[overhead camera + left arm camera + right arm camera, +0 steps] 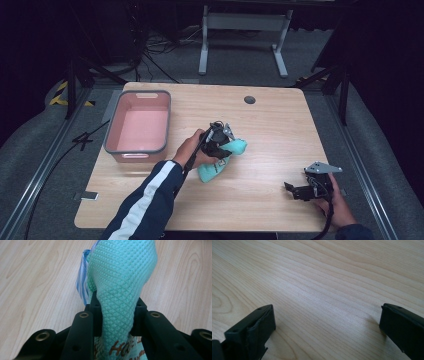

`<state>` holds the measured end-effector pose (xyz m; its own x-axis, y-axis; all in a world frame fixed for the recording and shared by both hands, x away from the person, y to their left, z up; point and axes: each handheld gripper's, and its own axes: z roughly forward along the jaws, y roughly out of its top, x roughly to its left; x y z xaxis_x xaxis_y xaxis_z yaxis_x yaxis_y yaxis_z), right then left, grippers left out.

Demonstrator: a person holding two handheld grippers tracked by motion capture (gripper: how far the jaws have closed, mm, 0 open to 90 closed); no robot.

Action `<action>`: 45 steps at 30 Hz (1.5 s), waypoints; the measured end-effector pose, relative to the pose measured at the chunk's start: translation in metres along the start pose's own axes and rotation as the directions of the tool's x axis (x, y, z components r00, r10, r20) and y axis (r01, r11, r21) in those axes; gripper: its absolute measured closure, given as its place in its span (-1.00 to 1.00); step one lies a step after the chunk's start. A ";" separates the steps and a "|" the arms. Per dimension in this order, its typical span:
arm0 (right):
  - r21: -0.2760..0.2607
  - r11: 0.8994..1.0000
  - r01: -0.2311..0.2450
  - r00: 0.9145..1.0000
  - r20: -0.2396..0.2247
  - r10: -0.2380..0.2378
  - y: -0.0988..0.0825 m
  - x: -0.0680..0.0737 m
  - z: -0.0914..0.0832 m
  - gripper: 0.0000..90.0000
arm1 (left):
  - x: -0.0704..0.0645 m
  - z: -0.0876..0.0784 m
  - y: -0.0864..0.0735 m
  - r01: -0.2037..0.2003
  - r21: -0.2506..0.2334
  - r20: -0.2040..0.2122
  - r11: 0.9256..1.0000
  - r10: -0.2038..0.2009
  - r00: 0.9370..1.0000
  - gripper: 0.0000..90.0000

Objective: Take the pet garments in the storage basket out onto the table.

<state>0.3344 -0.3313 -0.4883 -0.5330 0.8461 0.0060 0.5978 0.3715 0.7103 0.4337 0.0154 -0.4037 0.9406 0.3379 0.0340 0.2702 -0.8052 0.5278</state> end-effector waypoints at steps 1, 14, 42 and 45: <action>0.000 1.000 0.000 1.000 0.000 0.000 0.000 0.000 0.000 -0.98 | -0.001 0.003 0.000 0.003 -0.002 0.001 1.000 -0.003 1.000 0.57; 0.000 1.000 0.001 1.000 0.000 -0.001 0.000 0.000 0.000 -0.98 | -0.013 0.030 0.005 -0.020 0.029 0.033 0.999 0.019 0.999 0.50; -0.001 1.000 -0.003 1.000 -0.002 0.003 0.000 0.000 -0.001 -0.98 | -0.018 0.032 0.005 0.002 0.016 0.025 1.000 -0.003 1.000 -0.44; -0.001 1.000 -0.003 1.000 -0.003 0.003 0.000 0.000 -0.001 -0.98 | -0.018 0.028 0.004 -0.004 0.013 0.024 1.000 0.004 1.000 -0.48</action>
<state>0.3338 -0.3314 -0.4882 -0.5326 0.8463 0.0102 0.5992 0.3685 0.7108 0.4241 -0.0075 -0.4261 0.9462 0.3231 0.0157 0.2690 -0.8130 0.5164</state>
